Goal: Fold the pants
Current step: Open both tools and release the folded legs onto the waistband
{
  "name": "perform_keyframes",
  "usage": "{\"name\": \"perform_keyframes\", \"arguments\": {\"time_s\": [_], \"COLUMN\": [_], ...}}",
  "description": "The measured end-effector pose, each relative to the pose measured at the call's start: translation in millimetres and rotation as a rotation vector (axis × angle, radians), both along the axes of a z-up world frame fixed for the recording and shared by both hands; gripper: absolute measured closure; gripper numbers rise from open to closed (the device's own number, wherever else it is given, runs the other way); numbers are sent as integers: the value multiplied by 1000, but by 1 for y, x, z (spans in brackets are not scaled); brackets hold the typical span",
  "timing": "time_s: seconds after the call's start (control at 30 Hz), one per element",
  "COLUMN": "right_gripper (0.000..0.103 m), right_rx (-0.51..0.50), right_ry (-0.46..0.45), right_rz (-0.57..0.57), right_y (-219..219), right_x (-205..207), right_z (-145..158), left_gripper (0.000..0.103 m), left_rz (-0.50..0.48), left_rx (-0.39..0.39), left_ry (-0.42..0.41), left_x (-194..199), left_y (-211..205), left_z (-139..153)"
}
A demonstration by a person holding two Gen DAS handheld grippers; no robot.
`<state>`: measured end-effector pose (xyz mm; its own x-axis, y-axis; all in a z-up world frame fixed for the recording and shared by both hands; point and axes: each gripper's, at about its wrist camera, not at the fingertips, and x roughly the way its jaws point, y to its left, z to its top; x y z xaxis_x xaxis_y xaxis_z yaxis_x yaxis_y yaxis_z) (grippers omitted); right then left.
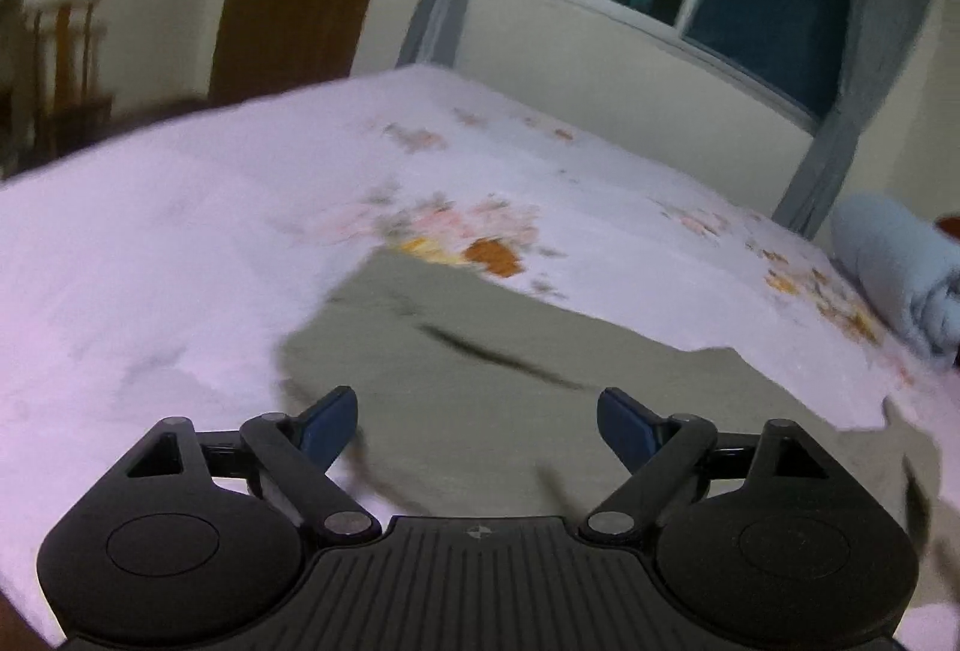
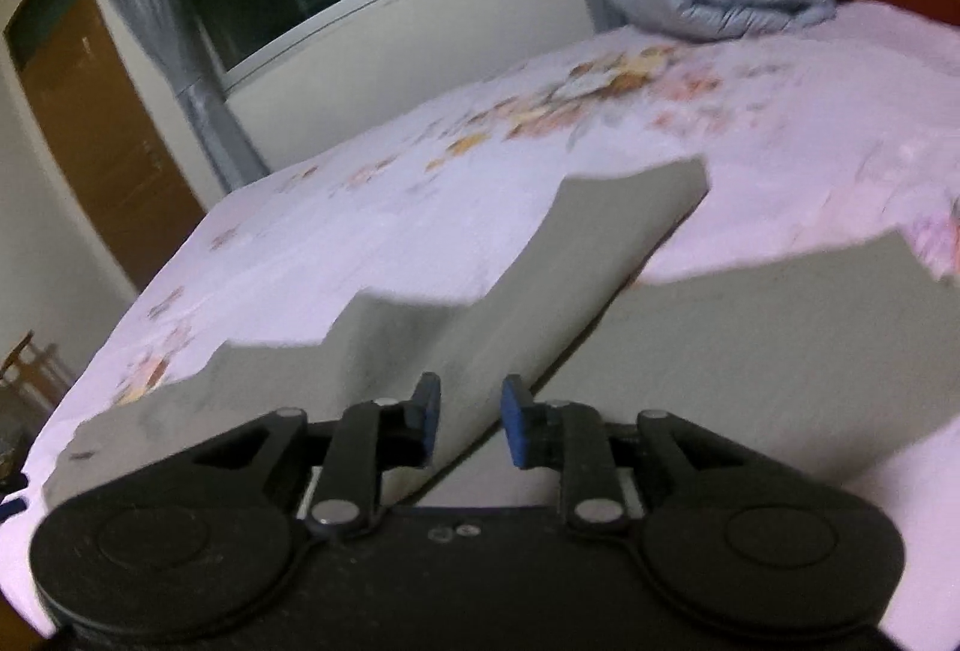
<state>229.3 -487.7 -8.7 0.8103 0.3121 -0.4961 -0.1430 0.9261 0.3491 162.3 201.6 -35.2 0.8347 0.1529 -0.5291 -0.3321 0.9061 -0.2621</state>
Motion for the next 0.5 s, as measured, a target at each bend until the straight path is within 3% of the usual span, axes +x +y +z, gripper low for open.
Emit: {"name": "perform_keyframes", "arguments": {"time_s": [0.07,0.23,0.33,0.4,0.43,0.5], "right_gripper": [70,69,69,69,69,69], "right_rx": [-24,-76,-94,-112,-131,-163], "right_ry": [-10,4,13,21,26,37], "right_rz": [-10,-3,6,26,28,39], "right_y": [-2,-3,-6,-3,-1,1], "right_x": [15,65,93,111,118,133], "right_z": [4,13,13,10,8,5], "left_gripper": [17,17,17,17,16,16], "left_rz": [-14,6,-63,-150,-163,-141], "left_rx": [28,9,-16,56,118,149], "left_ry": [20,91,86,100,118,153], "left_x": [14,44,54,60,64,73], "left_y": [-21,-49,-80,-108,-120,-124], "left_z": [1,-1,-2,-8,-14,-24]}}
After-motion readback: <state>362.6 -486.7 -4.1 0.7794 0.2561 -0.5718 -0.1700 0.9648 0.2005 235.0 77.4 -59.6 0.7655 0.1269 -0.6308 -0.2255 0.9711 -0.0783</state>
